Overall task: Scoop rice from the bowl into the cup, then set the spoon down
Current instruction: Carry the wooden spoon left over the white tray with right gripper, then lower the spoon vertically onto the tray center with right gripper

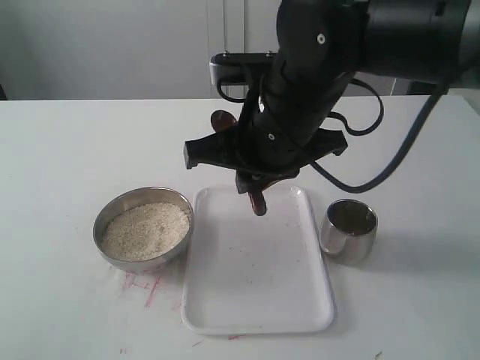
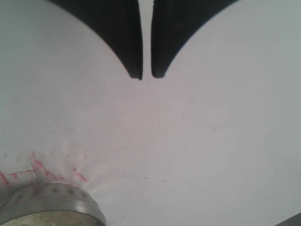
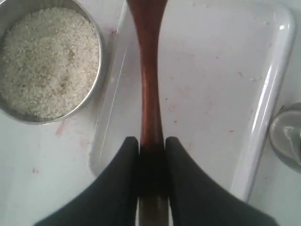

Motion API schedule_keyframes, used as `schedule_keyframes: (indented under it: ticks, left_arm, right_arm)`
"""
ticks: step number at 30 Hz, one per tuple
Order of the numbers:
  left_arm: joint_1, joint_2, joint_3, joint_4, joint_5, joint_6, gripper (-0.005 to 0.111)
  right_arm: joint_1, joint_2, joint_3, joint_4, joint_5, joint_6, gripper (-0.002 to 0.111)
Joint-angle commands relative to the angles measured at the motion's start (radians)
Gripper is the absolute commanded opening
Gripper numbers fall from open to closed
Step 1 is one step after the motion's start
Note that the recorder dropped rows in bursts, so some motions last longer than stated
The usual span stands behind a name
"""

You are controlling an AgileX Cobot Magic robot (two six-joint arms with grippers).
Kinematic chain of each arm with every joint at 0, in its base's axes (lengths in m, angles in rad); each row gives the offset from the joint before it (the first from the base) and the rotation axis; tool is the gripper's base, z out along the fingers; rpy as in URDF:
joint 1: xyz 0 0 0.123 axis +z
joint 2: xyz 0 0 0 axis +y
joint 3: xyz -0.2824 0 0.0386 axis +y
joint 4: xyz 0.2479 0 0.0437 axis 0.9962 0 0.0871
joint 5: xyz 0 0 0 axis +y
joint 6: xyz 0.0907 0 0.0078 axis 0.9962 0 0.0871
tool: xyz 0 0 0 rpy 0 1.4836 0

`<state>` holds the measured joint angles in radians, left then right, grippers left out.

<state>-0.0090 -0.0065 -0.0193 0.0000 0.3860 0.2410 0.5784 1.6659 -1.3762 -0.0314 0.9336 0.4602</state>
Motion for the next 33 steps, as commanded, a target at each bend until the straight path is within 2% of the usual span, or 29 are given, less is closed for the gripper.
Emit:
schedule_keyframes:
  ticks: [1, 12, 22, 33]
  left_arm:
    - [-0.004, 0.007, 0.009, -0.006, 0.048, -0.006, 0.014]
    - [-0.004, 0.007, 0.009, -0.006, 0.048, -0.006, 0.014]
    - [-0.004, 0.007, 0.009, -0.006, 0.048, -0.006, 0.014]
    - [-0.004, 0.007, 0.009, -0.006, 0.048, -0.006, 0.014]
  right_arm:
    - [0.002, 0.008, -0.006, -0.003, -0.022, 0.043, 0.000]
    - [-0.003, 0.060, 0.048, -0.026, -0.022, 0.147, 0.000]
    - [-0.003, 0.096, 0.111, -0.029, -0.123, 0.218, 0.000]
    - [-0.003, 0.158, 0.111, -0.029, -0.097, 0.251, 0.000]
